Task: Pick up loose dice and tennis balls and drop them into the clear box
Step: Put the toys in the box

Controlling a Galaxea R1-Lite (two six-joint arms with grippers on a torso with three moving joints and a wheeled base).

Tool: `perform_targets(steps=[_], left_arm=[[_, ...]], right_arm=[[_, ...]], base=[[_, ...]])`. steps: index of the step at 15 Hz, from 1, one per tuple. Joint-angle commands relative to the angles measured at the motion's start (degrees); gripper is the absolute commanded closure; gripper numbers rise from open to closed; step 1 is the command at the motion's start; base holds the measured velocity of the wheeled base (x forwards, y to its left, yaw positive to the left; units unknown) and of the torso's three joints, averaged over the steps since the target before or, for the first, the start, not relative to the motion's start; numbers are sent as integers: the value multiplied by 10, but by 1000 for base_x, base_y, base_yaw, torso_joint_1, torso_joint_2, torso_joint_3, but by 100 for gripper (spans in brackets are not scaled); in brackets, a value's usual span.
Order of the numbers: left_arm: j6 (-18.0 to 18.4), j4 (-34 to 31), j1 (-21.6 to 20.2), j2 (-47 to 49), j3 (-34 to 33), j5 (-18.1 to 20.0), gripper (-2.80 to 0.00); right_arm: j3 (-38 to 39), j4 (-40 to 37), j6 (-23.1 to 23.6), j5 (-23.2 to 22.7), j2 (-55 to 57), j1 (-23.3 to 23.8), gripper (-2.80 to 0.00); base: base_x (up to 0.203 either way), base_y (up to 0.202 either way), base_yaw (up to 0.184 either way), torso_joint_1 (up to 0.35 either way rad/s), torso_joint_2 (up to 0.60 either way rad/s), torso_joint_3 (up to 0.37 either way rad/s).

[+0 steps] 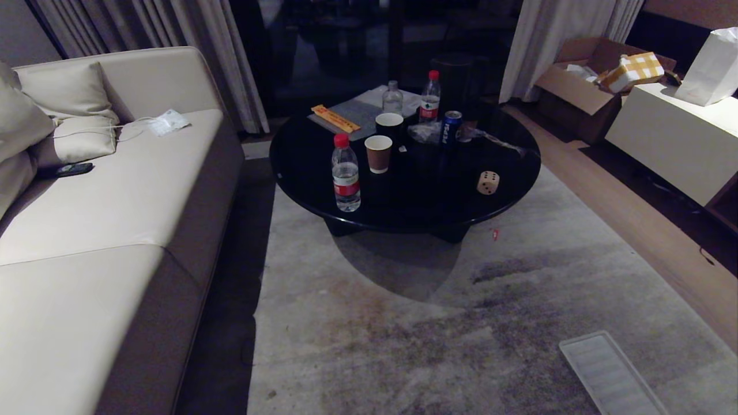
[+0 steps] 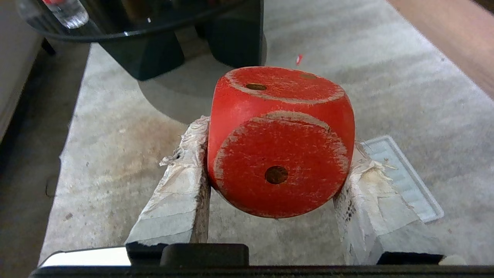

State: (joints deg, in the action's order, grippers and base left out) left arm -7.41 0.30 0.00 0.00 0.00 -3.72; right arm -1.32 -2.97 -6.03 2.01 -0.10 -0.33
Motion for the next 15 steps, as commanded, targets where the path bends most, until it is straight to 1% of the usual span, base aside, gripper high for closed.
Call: perform_targets(steps=[1,12,15], left_arm=[[-1,0,0,1,-1,-1,0],[0,0,0,1,-1,-1,0],[3,0,0,0,-1,-1,0]], right_arm=[[0,0,0,0,1,0,0],[0,0,-1,0,1,0,0],[0,0,-1,0,1,0,0]], base=[[0,0,0,5,0,200],[0,0,0,3,1,203],[0,0,0,2,6,108]])
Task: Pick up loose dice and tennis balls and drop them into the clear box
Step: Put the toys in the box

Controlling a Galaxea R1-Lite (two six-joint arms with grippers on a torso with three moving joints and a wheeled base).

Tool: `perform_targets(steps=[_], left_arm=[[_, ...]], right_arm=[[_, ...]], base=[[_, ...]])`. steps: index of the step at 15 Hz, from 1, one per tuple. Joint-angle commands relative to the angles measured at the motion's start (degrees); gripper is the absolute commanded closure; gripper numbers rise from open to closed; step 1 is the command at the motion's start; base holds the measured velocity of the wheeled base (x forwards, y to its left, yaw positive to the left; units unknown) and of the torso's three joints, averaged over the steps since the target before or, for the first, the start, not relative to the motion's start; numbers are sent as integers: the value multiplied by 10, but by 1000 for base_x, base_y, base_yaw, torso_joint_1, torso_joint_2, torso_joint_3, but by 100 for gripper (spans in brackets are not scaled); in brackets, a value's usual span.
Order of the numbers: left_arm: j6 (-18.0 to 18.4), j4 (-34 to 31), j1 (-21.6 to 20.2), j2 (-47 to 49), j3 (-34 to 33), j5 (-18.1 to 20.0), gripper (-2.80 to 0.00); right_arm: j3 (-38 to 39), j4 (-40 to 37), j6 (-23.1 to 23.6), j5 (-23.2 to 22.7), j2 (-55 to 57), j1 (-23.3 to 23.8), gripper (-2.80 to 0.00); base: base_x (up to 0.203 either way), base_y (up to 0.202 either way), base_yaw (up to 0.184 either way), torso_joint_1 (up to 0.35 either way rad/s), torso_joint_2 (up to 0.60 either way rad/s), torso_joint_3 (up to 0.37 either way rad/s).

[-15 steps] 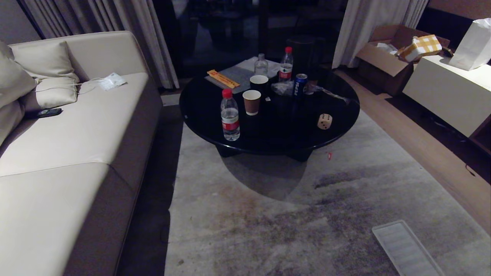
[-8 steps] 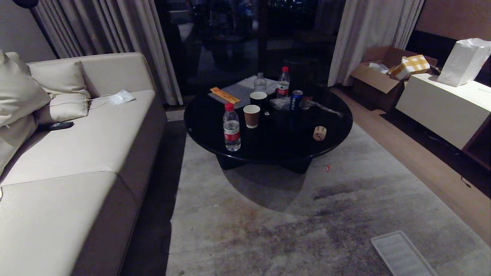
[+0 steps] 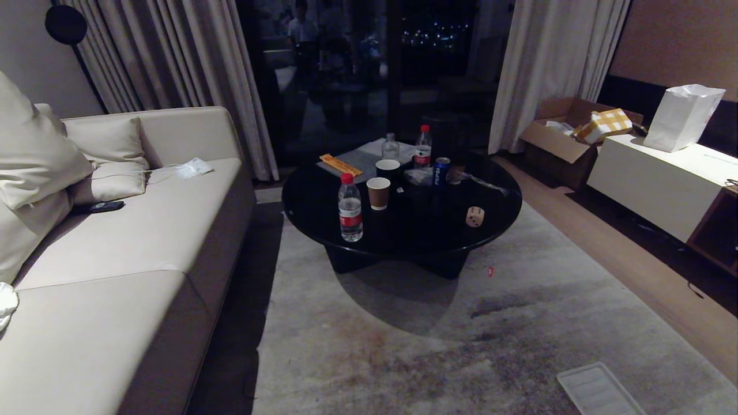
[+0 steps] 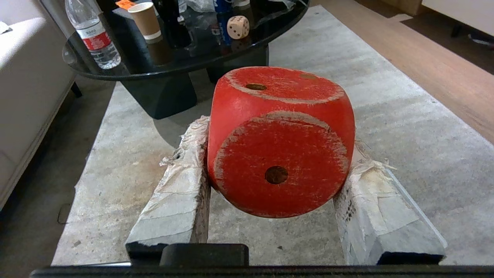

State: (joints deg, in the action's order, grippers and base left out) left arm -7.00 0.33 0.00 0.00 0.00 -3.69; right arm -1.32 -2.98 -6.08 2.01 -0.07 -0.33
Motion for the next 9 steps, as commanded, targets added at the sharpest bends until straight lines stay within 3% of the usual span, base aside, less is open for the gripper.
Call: perform_targets(steps=[1,9], left_arm=[[-2,0,0,1,-1,-1,0],[1,-1,0,1,-1,1,0]], right_arm=[[1,0,-1,0,1,0,0],[0,0,0,0,2,0,0]], base=[[0,0,0,0,0,0],[0,0,-11,1,0,1]])
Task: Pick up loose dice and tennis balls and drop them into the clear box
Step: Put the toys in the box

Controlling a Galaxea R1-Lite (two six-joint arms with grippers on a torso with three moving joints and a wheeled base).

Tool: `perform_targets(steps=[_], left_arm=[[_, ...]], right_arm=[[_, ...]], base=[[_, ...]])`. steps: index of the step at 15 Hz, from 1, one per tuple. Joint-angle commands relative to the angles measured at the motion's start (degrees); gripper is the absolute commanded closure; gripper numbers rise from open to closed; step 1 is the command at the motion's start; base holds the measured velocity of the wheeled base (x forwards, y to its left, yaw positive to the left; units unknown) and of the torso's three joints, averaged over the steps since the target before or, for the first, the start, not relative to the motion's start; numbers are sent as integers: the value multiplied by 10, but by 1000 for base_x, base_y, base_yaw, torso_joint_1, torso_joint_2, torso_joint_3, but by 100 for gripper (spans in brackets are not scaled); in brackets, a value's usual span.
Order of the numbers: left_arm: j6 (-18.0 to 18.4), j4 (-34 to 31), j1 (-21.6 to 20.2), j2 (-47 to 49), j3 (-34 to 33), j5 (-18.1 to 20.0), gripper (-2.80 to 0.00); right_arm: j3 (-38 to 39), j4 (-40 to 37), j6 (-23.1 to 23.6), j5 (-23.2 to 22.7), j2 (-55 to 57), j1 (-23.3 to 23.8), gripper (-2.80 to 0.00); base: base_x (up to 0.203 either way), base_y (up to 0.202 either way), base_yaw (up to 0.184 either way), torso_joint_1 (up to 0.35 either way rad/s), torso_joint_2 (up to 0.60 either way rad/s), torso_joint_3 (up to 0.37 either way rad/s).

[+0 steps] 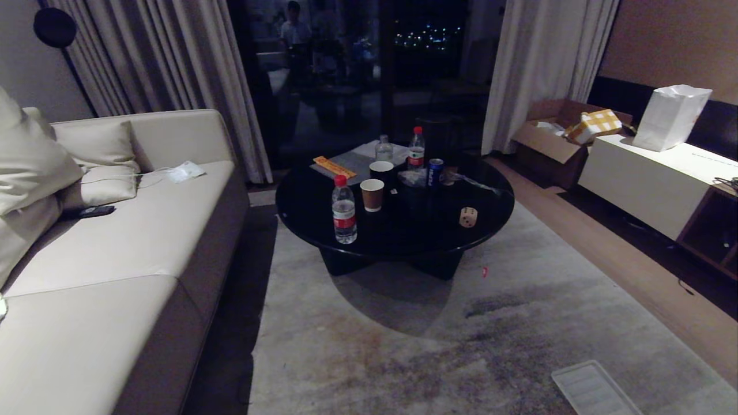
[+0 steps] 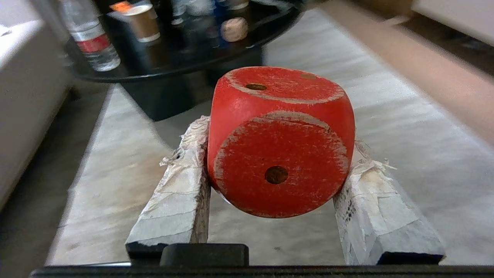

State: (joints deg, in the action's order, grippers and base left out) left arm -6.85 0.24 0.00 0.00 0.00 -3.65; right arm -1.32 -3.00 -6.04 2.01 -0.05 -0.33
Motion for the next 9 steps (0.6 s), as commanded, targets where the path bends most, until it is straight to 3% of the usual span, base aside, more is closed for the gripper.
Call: perform_targets(steps=[1,9], left_arm=[[0,0,0,1,-1,0,0],[-1,0,0,1,-1,-1,0]], right_arm=[[0,0,0,0,1,0,0],[0,0,0,0,1,0,0]], base=[[3,11,-142,-1,7,7],[1,11,-163,1,2,3]])
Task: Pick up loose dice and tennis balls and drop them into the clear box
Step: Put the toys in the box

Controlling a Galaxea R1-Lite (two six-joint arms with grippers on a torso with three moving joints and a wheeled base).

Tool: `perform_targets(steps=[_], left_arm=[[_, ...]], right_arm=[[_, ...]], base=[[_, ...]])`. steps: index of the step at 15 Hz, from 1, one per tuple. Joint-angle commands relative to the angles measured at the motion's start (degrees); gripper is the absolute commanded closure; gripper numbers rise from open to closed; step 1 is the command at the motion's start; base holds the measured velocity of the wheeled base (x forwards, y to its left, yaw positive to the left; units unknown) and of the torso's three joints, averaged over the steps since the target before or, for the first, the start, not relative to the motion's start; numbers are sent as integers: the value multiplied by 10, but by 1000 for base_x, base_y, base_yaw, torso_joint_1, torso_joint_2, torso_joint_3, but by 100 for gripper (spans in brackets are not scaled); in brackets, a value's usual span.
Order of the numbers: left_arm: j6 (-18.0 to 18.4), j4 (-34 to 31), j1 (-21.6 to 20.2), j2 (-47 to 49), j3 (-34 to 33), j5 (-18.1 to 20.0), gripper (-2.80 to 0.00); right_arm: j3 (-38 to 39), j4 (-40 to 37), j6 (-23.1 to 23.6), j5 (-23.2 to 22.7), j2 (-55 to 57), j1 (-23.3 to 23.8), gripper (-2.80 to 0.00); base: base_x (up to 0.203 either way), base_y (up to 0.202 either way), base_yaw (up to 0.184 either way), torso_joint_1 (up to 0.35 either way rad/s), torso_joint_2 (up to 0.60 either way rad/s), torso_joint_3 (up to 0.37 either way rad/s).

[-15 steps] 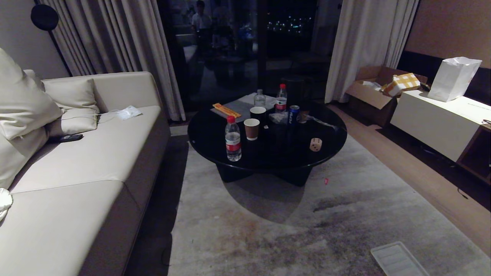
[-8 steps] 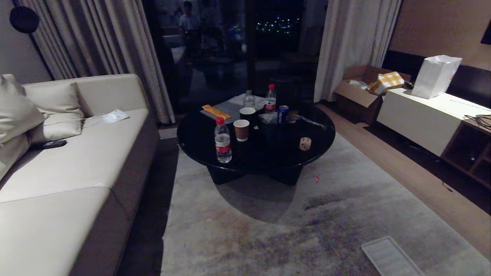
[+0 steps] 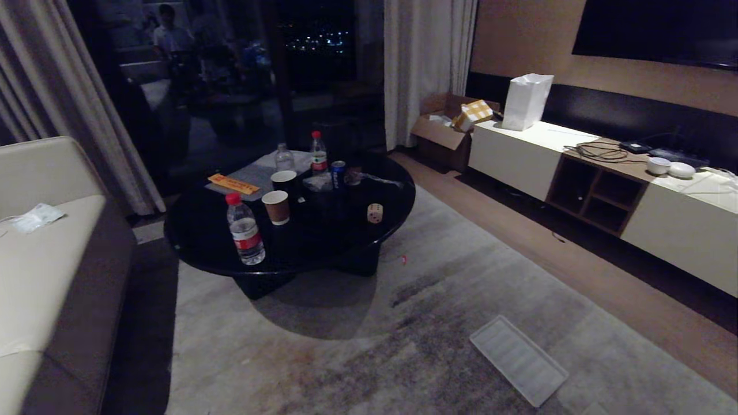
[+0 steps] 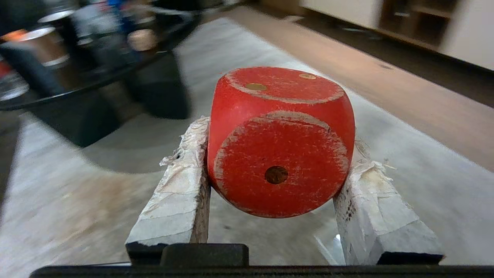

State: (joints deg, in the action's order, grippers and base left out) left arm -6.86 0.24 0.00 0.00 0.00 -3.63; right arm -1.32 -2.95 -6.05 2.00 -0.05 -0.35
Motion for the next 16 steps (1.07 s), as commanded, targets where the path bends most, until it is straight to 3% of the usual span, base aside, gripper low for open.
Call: perform_targets(steps=[1,13,16], left_arm=[[-2,0,0,1,-1,-1,0],[-3,1,0,0,-1,-1,0],[-3,1,0,1,-1,-1,0]], right_arm=[[0,0,-1,0,1,0,0],[0,0,-1,0,0,0,0],[0,0,-1,0,0,0,0]], base=[[1,6,-169,0,3,2],[0,10,-161,3,1,3],[-1,3,-58,2,2,2]])
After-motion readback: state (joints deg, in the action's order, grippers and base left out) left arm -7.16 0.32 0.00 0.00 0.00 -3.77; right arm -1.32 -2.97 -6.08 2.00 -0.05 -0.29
